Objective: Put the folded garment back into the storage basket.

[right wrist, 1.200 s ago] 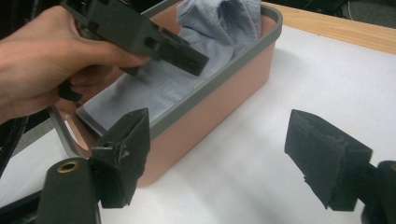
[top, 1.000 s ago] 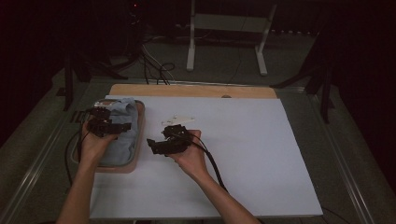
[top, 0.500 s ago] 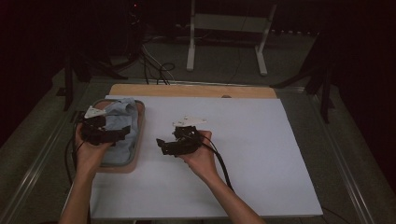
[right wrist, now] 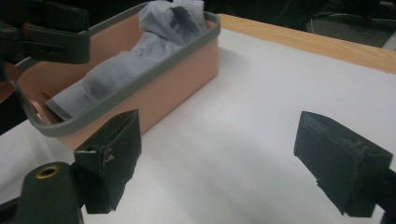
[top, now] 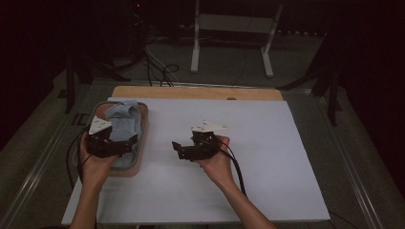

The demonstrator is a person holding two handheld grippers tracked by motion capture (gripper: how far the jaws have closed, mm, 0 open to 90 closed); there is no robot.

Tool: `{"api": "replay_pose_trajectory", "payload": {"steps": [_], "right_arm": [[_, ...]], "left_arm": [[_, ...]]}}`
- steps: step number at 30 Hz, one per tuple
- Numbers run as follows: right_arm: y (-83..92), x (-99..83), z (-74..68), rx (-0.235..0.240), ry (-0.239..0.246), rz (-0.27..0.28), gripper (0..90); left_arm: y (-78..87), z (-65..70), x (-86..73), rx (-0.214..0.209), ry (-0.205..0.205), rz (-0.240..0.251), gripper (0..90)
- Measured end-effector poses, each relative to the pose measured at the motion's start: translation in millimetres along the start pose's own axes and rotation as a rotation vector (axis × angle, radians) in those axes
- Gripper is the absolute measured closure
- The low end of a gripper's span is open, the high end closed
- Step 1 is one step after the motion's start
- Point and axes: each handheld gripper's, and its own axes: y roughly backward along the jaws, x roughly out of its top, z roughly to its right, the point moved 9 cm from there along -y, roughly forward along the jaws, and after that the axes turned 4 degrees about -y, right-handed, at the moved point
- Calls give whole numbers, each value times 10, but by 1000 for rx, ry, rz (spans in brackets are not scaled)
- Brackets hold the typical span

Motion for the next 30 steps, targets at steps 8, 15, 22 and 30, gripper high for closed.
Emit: {"api": "replay_pose_trajectory", "payload": {"steps": [8,15,22,30], "right_arm": [[129,-46,142,-22,0,18,147],[258,-79,267,-40,-8,34,146],[372,-106,348,-58,-11,51,144],[535,-167,495,-81,-31,77,141]], "left_arm": [[-8,57,-98,-16,18,23,3],[10,67,-159,-21,22,28,4],[22,80,-185,-24,22,28,4],[44,137,-178,-37,16,37,3]]}}
